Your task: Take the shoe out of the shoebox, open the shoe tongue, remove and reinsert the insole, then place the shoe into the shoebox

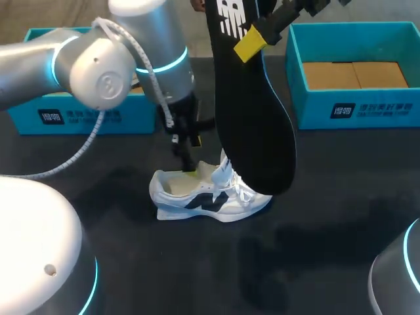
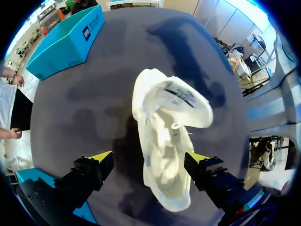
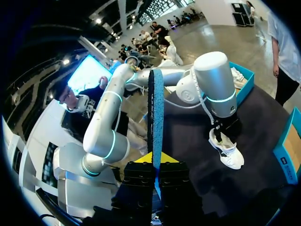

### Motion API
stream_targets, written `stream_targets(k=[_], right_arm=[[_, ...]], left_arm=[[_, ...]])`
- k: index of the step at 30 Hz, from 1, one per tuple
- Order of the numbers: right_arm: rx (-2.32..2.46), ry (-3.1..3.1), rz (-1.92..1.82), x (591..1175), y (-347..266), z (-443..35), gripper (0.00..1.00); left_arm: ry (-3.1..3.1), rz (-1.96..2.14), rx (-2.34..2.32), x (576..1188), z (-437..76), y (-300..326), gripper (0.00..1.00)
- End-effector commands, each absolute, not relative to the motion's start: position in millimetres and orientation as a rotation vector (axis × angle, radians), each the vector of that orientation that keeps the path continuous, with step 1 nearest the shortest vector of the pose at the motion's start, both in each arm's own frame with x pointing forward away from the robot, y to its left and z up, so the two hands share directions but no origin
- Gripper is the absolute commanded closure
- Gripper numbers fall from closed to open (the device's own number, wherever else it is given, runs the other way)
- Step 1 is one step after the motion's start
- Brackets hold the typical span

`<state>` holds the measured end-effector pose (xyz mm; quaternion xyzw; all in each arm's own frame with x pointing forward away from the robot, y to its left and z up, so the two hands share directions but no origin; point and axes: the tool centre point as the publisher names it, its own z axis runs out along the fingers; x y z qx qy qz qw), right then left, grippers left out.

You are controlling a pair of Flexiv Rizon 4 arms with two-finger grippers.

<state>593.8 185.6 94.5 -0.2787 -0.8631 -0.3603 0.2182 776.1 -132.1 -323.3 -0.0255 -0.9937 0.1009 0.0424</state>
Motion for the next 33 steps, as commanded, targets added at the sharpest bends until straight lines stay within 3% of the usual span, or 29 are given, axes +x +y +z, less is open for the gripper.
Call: stream_targets(k=[1, 16, 17, 20, 21, 22, 27, 30, 31, 32, 33], right_arm=[[-0.773, -2.39, -0.993, 595, 187, 95, 1.0], [-0.773, -2.39, -0.993, 595, 187, 95, 1.0], [-0.773, -2.39, -0.993, 595, 187, 95, 1.0], [-0.773, -2.39, -0.993, 595, 187, 95, 1.0], [-0.773, -2.39, -0.993, 595, 187, 95, 1.0], [-0.773, -2.39, -0.993, 595, 187, 95, 1.0], [-0.773, -2.39, -0.993, 595, 187, 95, 1.0], [-0.773, -2.39, -0.993, 595, 187, 95, 1.0], [-0.773, -2.39, -0.993, 595, 187, 95, 1.0], [-0.773, -2.39, -0.993, 595, 187, 95, 1.0], [-0.773, -2.39, -0.993, 595, 187, 95, 1.0]], left_arm=[[-3.036, 0.3, -0.061, 786, -350, -145, 0.0], [-3.027, 0.249, -0.041, 790, -388, -156, 0.0], [-3.025, 0.247, -0.041, 789, -389, -156, 0.13], [-3.022, 0.243, -0.043, 785, -389, -154, 0.27], [-3.02, 0.242, -0.045, 784, -388, -153, 0.44], [-3.019, 0.24, -0.046, 784, -388, -152, 0.51], [-3.015, 0.228, -0.047, 782, -388, -148, 0.55], [-3.002, 0.228, -0.057, 779, -389, -146, 0.65], [-3.001, 0.228, -0.056, 778, -390, -146, 0.88], [-2.998, 0.228, -0.056, 778, -390, -146, 1.0], [-2.99, 0.229, -0.059, 778, -391, -145, 1.0]])
